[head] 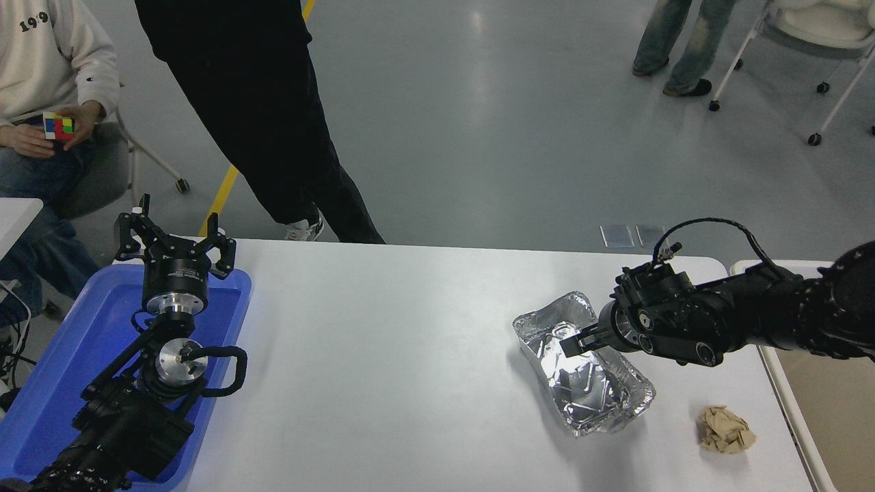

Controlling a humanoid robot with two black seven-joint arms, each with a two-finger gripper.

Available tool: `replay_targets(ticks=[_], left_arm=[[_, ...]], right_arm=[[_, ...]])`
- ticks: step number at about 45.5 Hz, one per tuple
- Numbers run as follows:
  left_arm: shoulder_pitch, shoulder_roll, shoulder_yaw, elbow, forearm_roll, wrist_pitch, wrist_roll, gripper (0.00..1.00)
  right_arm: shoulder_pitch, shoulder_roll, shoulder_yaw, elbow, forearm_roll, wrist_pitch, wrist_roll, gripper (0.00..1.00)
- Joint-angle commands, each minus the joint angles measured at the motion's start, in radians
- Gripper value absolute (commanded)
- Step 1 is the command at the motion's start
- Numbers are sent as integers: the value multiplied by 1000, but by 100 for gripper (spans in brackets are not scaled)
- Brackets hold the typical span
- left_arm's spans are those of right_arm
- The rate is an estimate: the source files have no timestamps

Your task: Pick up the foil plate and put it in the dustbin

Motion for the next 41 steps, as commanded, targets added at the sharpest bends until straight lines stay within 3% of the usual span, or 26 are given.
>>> replay_targets(ticks=[1, 6, 9, 13, 26, 31, 41], left_arm=[[0, 0, 0, 0, 0, 0, 0, 99], [0, 0, 0, 0, 0, 0, 0, 99], [0, 0, 0, 0, 0, 0, 0, 99], [0, 0, 0, 0, 0, 0, 1, 99], [0, 0, 0, 0, 0, 0, 0, 99], [0, 0, 0, 0, 0, 0, 0, 99], [0, 0, 0, 0, 0, 0, 1, 99]], right_arm=[[-40, 4, -1, -32, -10, -18, 16, 81], [-45, 4, 0, -32, -10, -25, 16, 75], [-50, 3, 0, -33, -10, -31, 22, 56], [-51, 4, 0, -33, -10, -36, 23, 42], [-50, 3, -1, -33, -10, -38, 23, 25], [-45, 0, -1, -33, -10, -38, 23, 0], [-41, 0, -1, -32, -10, -36, 23, 0]])
